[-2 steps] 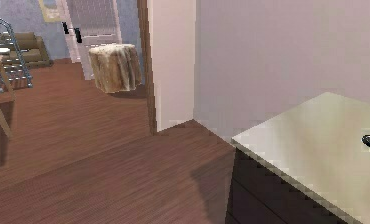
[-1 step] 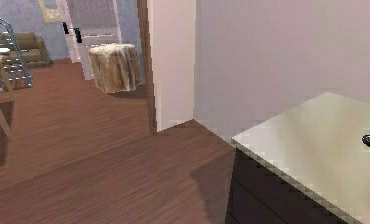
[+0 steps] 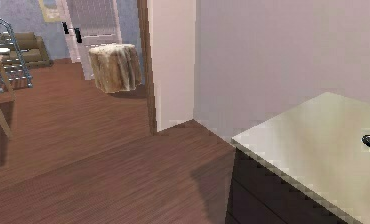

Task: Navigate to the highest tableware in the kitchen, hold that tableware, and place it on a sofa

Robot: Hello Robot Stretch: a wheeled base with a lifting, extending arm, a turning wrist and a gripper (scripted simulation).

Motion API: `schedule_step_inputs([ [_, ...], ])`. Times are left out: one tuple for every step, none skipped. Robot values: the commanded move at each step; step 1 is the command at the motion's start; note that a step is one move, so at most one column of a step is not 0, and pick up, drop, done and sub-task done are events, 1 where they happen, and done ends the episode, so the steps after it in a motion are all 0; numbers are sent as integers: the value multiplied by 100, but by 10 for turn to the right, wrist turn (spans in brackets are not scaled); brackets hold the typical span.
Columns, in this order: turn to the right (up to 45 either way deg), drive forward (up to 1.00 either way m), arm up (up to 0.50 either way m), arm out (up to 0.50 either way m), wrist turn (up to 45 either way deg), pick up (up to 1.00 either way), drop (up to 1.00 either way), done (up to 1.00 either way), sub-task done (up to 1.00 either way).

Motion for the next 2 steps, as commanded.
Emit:
schedule_step_inputs([
  [0, 0, 0, 0, -450, 0, 0, 0, 0],
  [0, 0, 0, 0, -240, 0, 0, 0, 0],
])
